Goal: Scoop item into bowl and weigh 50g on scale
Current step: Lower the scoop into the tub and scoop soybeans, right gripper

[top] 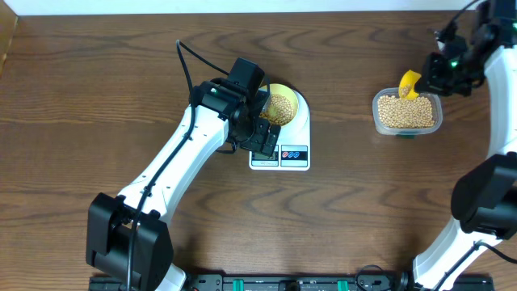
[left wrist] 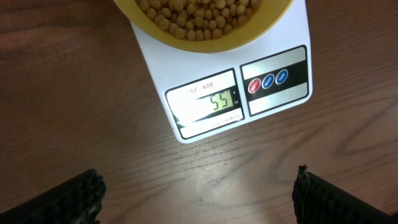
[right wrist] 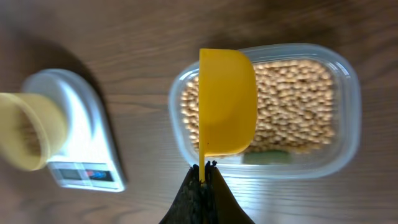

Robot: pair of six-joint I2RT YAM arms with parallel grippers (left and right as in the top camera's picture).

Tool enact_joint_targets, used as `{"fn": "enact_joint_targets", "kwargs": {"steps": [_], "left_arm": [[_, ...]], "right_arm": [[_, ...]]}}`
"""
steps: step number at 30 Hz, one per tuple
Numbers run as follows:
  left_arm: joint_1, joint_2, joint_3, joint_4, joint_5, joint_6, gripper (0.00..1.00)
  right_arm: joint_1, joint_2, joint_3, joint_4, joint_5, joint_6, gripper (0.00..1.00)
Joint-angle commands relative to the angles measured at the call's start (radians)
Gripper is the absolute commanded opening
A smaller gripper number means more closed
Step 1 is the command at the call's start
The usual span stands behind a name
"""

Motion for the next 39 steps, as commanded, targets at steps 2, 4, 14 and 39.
{"fn": "enact_joint_targets", "kwargs": {"steps": [2,4,14,39], "left_arm": [[0.003,0.008,-0.002,-0.002,0.001,-0.006,0.98],[0.003,0.008,-0.002,-0.002,0.001,-0.006,0.98],[0.003,0.008,-0.002,-0.002,0.001,-0.006,0.98],[0.003,0.008,-0.002,-0.002,0.001,-0.006,0.98]], "right_arm": [[0.068,-0.007,0.007,0.000,0.236,0.006,0.01],[0.097,-0.007,0.007,0.000,0.303,0.006,0.01],[0.201,-0.006,0.007,0.029,0.469,0.002,0.01],[0.266,-0.006,0.007,0.107,0.609,-0.117,0.01]]}}
